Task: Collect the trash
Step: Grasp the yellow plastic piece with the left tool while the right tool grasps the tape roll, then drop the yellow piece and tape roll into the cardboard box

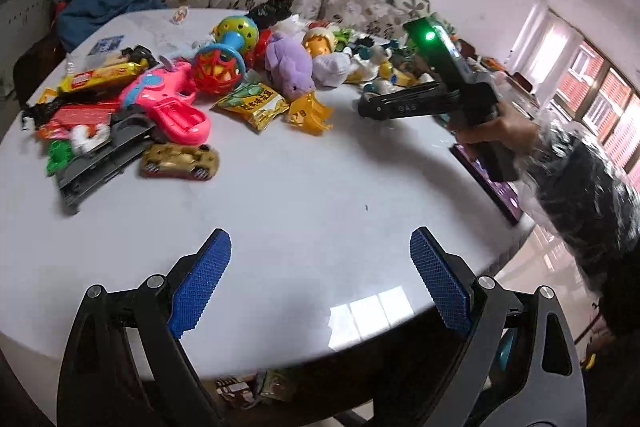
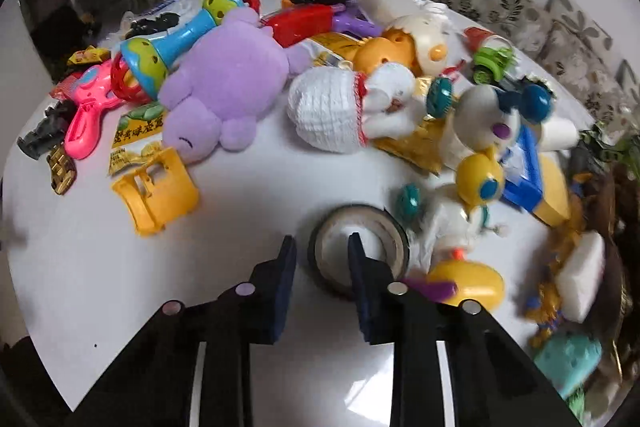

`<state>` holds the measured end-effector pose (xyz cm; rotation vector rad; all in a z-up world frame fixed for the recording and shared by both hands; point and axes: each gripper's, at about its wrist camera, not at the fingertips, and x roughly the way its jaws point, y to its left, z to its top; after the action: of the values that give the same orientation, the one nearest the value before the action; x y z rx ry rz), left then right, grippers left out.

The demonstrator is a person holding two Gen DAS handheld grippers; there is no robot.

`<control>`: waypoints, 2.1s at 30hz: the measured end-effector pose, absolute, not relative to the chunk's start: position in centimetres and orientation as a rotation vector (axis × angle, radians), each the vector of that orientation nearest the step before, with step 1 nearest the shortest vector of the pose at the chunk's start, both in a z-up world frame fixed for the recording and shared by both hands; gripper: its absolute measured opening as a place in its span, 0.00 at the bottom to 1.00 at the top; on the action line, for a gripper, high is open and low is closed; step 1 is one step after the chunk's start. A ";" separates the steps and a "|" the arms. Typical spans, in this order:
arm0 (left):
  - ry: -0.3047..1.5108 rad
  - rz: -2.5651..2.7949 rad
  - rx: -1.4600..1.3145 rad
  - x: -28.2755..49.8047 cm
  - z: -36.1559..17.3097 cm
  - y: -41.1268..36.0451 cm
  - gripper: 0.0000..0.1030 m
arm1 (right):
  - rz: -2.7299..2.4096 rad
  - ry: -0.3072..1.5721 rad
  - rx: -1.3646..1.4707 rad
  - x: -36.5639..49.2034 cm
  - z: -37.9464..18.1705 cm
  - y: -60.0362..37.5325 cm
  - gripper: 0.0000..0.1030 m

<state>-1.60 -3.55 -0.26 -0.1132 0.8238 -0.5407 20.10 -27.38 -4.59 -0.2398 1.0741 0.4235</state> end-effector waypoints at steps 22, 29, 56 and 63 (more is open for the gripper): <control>0.870 -0.438 0.038 11.1 -2.4 -12.0 0.27 | 0.457 0.772 0.188 2.4 -0.4 -34.7 0.10; 0.718 -0.537 0.098 -1.6 3.1 -7.8 0.27 | 0.600 0.742 0.212 -2.4 1.4 -31.3 0.10; 1.255 -0.515 0.189 -10.4 -17.9 -1.8 0.69 | 0.768 1.325 0.103 -8.9 -15.4 -19.9 0.40; 1.163 -0.523 0.135 -10.7 -12.6 0.2 0.69 | 0.789 1.155 0.108 -7.5 -7.2 -21.4 0.40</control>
<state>-10.66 0.16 -12.64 0.1350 1.1628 -0.5225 -7.51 -21.40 -7.23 0.1078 1.1553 0.7893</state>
